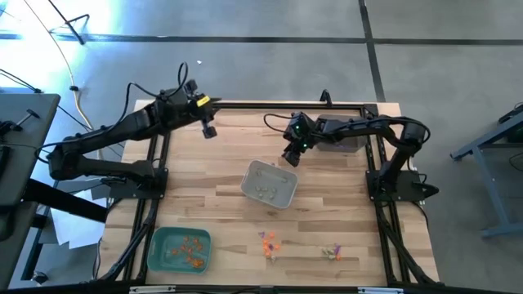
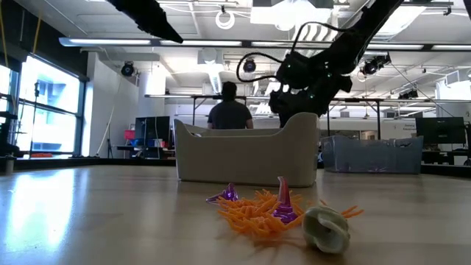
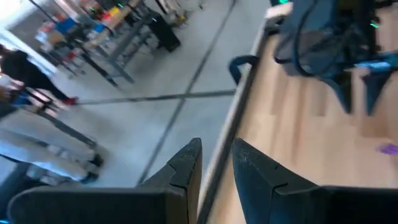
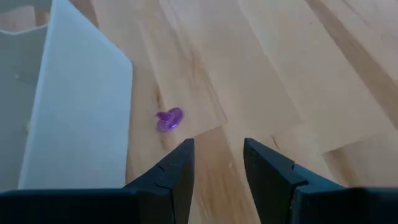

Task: Sort Halloween decoration
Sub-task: Adjust the white bin, then put the violet witch hat toy into the black bin

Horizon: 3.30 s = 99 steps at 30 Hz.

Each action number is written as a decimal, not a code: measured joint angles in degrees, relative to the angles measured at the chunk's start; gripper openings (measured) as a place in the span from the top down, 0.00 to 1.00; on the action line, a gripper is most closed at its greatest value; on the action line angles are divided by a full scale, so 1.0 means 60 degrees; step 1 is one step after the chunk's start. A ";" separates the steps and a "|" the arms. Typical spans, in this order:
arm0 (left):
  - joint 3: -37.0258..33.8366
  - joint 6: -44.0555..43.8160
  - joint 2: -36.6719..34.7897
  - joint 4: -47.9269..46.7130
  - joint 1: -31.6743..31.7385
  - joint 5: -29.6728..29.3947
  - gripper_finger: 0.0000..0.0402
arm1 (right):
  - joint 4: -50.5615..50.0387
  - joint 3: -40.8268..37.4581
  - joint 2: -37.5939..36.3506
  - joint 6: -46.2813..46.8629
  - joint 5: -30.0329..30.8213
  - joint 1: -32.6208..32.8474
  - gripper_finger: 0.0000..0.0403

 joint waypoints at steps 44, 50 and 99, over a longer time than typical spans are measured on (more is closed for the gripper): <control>0.0000 -0.3301 0.1765 0.3242 0.2402 -0.0058 0.81 | 0.2517 0.0004 0.1589 -0.0172 -0.2556 0.0119 0.67; 0.0000 -0.4387 0.1765 0.3239 0.2402 -0.0061 0.81 | 0.2517 0.0004 0.1589 -0.0310 -0.2430 0.0111 0.67; 0.0000 -0.3170 0.1765 0.1038 0.3023 0.0649 0.81 | 0.3814 0.0007 0.1578 0.3552 -0.0275 0.2050 0.67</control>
